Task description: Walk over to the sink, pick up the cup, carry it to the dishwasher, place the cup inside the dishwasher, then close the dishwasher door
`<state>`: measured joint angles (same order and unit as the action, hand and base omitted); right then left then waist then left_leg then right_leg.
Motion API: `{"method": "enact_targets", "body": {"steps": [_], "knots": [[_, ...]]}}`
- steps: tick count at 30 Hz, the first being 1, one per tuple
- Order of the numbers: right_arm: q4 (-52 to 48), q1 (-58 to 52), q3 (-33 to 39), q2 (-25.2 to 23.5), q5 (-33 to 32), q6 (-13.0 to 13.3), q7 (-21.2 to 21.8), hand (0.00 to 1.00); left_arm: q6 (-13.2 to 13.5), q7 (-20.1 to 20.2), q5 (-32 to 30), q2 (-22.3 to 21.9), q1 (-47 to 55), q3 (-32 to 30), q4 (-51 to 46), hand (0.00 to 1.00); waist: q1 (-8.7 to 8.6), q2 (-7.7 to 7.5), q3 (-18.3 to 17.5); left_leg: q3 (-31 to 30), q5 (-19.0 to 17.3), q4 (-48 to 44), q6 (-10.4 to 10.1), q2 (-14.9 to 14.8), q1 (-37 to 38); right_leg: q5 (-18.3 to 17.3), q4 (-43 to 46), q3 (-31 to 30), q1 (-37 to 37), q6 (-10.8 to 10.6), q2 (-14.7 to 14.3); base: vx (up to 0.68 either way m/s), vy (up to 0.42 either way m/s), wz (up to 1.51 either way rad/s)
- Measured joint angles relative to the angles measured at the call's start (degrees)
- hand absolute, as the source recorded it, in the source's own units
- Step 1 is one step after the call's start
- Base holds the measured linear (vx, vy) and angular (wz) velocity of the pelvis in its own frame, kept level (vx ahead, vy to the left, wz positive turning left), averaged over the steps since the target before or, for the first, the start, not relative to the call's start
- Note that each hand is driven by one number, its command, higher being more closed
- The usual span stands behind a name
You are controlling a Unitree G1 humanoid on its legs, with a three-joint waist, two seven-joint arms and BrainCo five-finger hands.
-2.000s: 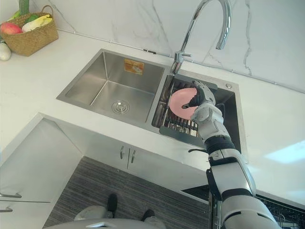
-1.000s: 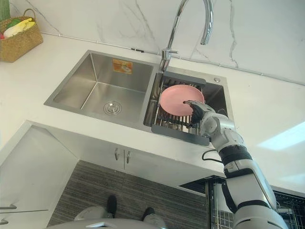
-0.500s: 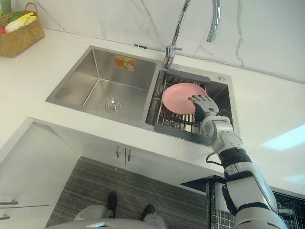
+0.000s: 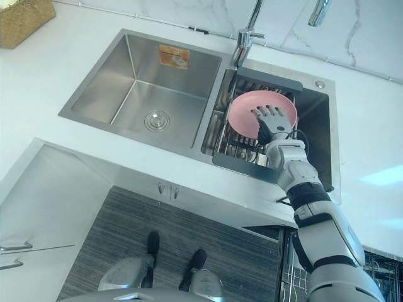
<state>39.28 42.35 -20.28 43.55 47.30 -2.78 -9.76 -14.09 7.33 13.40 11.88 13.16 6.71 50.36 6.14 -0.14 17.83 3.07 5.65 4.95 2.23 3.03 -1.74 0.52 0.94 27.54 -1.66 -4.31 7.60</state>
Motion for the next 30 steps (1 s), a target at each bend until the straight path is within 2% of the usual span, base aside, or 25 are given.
{"method": "enact_targets", "body": {"steps": [5,9,13,16,22,30], "knots": [[0.5,2.2,-0.1,0.5,-0.9,0.0,-3.5,0.00,0.9,0.1,0.0,0.1,-0.9,0.6,-0.3,0.00,-0.08,0.41,2.3,-0.2,0.6,0.0,-0.3,-0.2,-1.9,0.2,0.3,0.0,2.0,0.5,0.0,-0.02,0.008,0.01],[0.7,4.5,-2.1,2.6,-2.5,0.1,-5.5,0.00,1.3,0.5,0.0,0.9,-2.6,2.5,-0.2,0.00,-0.11,1.08,3.3,-0.6,1.3,0.0,0.2,-0.4,-4.3,1.0,0.4,0.0,4.2,0.8,-0.2,-0.01,0.000,0.04],[1.2,5.8,-2.9,3.3,-3.9,0.1,-5.9,0.00,1.9,0.6,0.0,0.9,-3.0,3.1,-0.2,0.00,-0.20,1.52,3.6,-0.9,1.9,-0.3,0.2,-0.6,-5.4,1.2,0.8,-0.1,5.4,1.1,-0.4,-0.01,-0.016,0.05],[2.2,7.7,-4.2,4.5,-5.4,-0.1,-6.5,0.00,2.3,0.4,0.0,1.0,-4.1,4.7,-0.1,0.00,-0.14,2.60,4.3,-1.3,2.5,0.0,0.0,-0.8,-6.2,1.1,1.3,-0.2,6.1,1.8,-0.6,-0.05,-0.015,0.07],[2.2,10.3,-4.2,5.0,-8.1,-0.1,-8.7,0.00,3.2,0.3,0.0,1.0,-4.9,5.2,-0.2,0.00,-0.10,3.49,5.6,-1.3,3.4,0.0,-0.3,-1.8,-7.9,1.6,1.4,-0.4,7.9,2.5,-1.4,-0.05,-0.034,0.00],[1.0,11.0,-4.2,5.6,-10.4,0.3,-12.7,0.00,4.2,-0.7,0.0,1.0,-4.9,5.8,-0.2,0.00,-0.18,3.82,5.8,-1.4,4.1,0.0,-0.9,-2.5,-9.1,2.1,1.3,-0.4,9.0,3.0,-2.2,-0.01,-0.054,0.00]]}}
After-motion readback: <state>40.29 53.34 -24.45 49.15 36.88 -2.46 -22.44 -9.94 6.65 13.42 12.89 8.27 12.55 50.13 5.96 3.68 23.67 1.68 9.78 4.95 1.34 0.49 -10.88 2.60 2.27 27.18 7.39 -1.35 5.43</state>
